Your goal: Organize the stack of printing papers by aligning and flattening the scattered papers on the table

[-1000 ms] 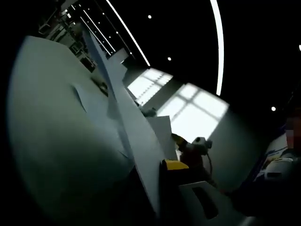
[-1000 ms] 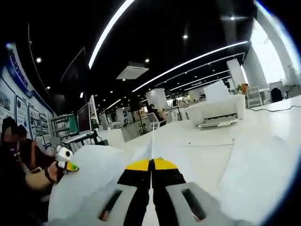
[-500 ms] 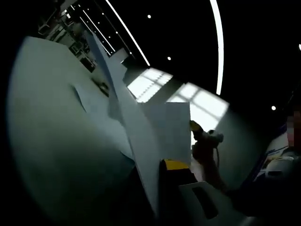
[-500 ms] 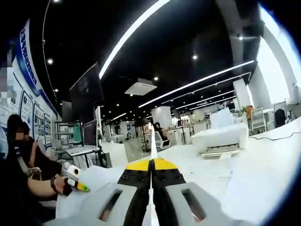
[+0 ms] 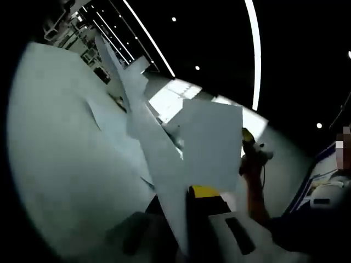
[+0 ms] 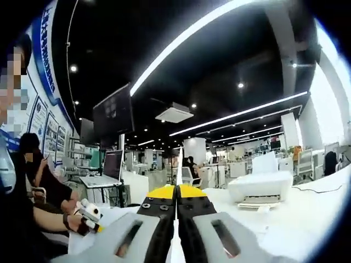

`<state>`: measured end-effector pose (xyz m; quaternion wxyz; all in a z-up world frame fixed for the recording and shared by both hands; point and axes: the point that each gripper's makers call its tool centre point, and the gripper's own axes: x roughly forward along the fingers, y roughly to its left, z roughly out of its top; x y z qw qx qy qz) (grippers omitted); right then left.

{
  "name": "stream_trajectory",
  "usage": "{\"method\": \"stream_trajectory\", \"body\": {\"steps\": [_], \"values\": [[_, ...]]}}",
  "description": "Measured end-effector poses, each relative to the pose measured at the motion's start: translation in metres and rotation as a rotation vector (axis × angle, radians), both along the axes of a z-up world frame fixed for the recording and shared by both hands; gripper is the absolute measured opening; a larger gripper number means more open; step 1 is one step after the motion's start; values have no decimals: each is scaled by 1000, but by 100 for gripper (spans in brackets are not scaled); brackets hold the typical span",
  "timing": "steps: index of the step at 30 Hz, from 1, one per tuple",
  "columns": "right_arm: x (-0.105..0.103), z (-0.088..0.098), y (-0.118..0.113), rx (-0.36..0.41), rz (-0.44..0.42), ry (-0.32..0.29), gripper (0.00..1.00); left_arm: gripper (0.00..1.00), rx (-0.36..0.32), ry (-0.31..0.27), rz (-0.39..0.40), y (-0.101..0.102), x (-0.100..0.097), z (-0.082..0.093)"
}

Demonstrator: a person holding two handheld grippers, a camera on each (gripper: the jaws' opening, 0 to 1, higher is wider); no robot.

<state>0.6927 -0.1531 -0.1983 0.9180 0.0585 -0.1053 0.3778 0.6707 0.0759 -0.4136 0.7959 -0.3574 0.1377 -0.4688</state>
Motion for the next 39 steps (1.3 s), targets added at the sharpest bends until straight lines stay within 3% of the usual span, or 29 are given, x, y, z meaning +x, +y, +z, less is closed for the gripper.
{"method": "stream_trajectory", "body": {"steps": [15, 22, 33, 39], "values": [[-15, 35, 5, -6, 31, -64, 0, 11, -2, -6, 0, -2, -2, 1], [-21, 43, 11, 16, 68, -66, 0, 13, -2, -9, -1, -4, -4, 2], [-52, 63, 44, 18, 163, -104, 0, 19, -10, -16, -6, -3, -4, 4], [-56, 67, 56, 26, 206, -99, 0, 21, -11, -21, -10, -3, -3, 4]]}}
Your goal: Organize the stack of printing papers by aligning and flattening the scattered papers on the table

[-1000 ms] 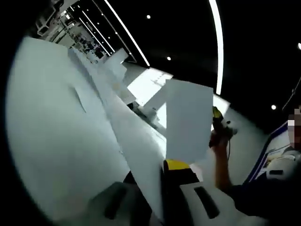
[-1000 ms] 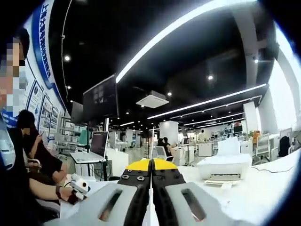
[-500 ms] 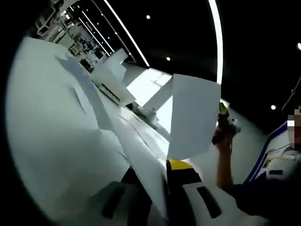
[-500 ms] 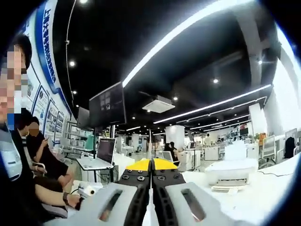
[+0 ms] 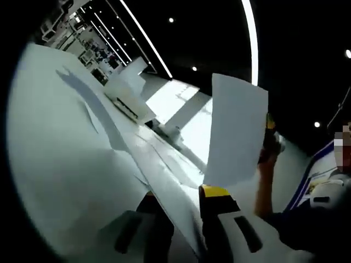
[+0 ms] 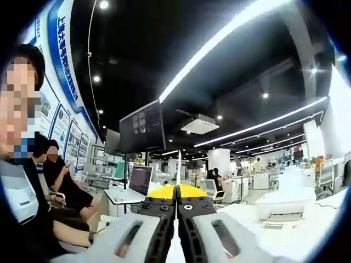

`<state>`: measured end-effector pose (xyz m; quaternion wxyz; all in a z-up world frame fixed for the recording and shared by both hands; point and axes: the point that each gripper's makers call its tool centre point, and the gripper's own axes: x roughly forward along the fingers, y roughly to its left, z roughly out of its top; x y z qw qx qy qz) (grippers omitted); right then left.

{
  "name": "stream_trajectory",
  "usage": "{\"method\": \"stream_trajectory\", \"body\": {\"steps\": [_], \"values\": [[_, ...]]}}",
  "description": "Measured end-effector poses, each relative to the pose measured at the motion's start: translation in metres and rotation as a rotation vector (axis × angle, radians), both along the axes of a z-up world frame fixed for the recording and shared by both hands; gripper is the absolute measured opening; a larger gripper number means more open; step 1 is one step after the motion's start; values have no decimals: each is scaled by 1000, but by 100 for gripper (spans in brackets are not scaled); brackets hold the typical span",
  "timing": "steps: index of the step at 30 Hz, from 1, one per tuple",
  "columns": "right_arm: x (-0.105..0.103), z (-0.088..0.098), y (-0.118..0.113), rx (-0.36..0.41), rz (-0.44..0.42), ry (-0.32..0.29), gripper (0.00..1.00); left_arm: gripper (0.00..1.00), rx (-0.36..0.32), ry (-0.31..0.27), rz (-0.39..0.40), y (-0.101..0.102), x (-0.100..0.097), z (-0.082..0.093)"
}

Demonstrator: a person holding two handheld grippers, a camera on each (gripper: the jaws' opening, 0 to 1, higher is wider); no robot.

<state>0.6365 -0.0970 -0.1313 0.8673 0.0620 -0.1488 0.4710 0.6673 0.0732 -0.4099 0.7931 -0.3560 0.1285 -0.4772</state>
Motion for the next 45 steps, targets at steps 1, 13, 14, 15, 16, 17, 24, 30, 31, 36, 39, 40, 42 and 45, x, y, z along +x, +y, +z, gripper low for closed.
{"method": "stream_trajectory", "body": {"steps": [1, 13, 14, 15, 16, 17, 24, 30, 31, 36, 39, 40, 42, 45], "values": [[0, 0, 2, 1, 3, 2, 0, 21, 0, -1, -1, 0, 0, 0], [2, -19, 28, 113, 169, 153, 0, 23, -3, -3, -1, 0, 0, 1], [0, -20, 32, 113, 178, 155, 0, 23, -3, -3, -1, 0, 0, 1], [-1, -20, 35, 110, 188, 158, 0, 23, -4, -2, -1, 0, 0, 1], [-2, -21, 37, 106, 194, 159, 0, 23, -4, -2, -1, 0, 0, 1], [-4, -22, 40, 103, 201, 160, 0, 23, -4, -1, -2, -1, 0, 1], [-18, -16, 47, 138, 269, 177, 0, 23, -3, -3, -3, -1, 0, 0], [-18, -15, 43, 183, 302, 213, 0, 23, -2, -5, -4, 0, 0, 0], [-16, -17, 42, 188, 299, 221, 0, 23, -2, -5, -4, 0, 0, 0], [13, -40, 32, 233, 268, 315, 0, 23, -2, -6, -4, -1, -1, 1], [26, -58, 30, 235, 247, 344, 0, 23, -2, -7, -3, -1, 0, 1], [28, -65, 32, 214, 234, 342, 0, 23, -2, -6, -3, -1, -1, 1], [39, -84, 35, 181, 194, 367, 0, 23, -4, -5, -3, -1, -1, 1], [47, -97, 36, 176, 182, 392, 0, 23, -5, -4, -4, -1, 0, 1]]}}
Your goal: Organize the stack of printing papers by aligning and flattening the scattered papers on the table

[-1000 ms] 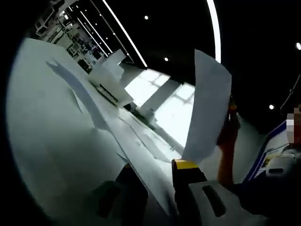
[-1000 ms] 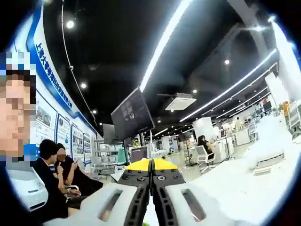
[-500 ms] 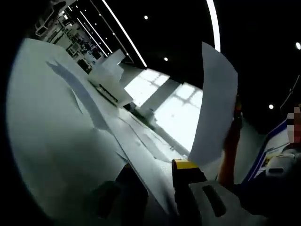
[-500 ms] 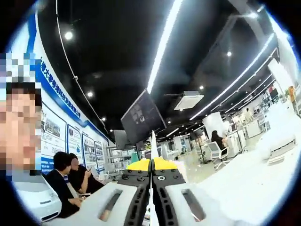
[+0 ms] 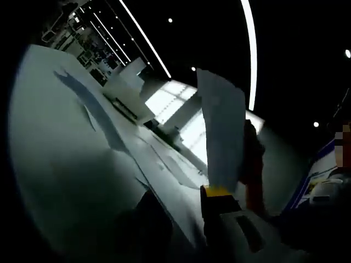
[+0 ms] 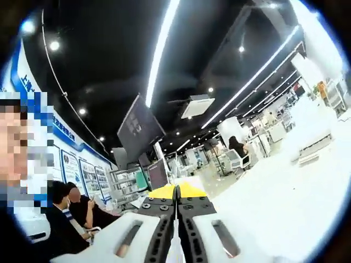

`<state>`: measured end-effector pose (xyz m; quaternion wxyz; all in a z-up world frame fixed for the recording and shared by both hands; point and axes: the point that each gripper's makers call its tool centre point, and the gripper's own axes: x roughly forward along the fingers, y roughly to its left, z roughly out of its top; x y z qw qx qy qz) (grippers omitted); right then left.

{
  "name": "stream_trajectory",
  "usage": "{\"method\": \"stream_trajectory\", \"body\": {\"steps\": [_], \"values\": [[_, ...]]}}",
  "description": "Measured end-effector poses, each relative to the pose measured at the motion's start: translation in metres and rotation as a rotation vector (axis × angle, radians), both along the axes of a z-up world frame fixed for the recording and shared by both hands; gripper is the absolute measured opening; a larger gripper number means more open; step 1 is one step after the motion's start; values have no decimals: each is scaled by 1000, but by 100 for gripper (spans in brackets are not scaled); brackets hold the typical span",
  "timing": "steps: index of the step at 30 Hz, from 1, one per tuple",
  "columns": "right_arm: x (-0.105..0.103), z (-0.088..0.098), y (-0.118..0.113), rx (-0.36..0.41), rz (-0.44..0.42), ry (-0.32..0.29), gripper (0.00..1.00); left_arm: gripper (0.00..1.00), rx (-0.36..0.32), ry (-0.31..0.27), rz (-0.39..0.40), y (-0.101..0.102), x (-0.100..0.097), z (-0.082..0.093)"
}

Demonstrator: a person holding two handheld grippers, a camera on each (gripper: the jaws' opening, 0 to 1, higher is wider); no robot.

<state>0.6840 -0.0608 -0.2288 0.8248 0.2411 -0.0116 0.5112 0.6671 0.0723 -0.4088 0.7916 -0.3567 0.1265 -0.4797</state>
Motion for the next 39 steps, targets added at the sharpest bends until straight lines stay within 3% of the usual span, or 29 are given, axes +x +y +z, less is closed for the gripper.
{"method": "stream_trajectory", "body": {"steps": [4, 16, 23, 29, 32, 39], "values": [[21, -31, -2, -15, -19, 73, 0, 23, 1, -1, 0, 1, 1, 0], [34, -67, -3, -26, -33, 162, 0, 23, 2, -2, 0, 2, 1, 0], [30, -75, 1, -13, -36, 186, 0, 23, 3, -3, 1, 1, 0, 0], [33, -72, 3, 81, 26, 242, 0, 23, 1, -2, 0, 1, 0, 0], [36, -66, 7, 157, 71, 294, 0, 23, 1, -2, 0, 1, 0, 0], [41, -84, 29, 198, 106, 398, 0, 23, 3, -4, 0, 1, 0, 0]]}}
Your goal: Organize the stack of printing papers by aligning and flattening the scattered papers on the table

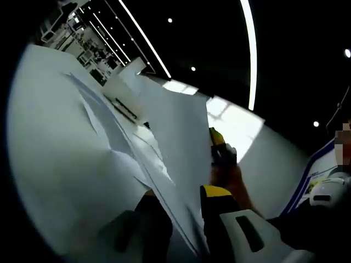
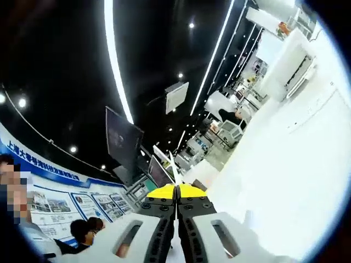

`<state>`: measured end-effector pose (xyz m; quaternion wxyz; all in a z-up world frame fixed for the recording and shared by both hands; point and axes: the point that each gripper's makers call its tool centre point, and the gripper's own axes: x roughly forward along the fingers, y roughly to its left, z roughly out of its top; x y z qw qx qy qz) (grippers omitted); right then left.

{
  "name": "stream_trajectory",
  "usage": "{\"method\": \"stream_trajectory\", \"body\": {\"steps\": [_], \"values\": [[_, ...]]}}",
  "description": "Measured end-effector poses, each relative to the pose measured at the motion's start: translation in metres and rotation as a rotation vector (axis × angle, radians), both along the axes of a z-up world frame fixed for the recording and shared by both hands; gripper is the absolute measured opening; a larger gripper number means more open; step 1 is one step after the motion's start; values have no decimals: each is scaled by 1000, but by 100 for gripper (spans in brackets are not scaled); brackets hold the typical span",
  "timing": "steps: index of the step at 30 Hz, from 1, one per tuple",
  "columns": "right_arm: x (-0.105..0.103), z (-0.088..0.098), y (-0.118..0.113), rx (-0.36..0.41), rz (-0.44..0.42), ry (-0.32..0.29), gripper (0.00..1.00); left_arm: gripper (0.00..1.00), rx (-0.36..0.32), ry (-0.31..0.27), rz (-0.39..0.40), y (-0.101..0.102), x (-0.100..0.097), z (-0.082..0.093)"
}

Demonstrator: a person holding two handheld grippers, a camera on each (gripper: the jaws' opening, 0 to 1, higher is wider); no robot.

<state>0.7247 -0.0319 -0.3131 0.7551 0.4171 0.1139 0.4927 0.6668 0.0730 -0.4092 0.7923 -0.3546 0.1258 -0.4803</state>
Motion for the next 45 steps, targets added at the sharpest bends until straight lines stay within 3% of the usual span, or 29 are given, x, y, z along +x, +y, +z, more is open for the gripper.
{"method": "stream_trajectory", "body": {"steps": [4, 9, 22, 45], "values": [[3, -8, 5, 53, -3, 56, 0, 23, -1, 1, 0, 0, 0, 0], [5, -20, 12, 67, 9, 96, 0, 23, -5, 1, -1, 1, 1, 0], [15, -29, 8, 136, -22, 160, 0, 23, -4, -1, 1, 1, 3, 0], [12, -38, 20, 148, -31, 186, 0, 23, -2, -3, 2, 1, 0, 0]]}}
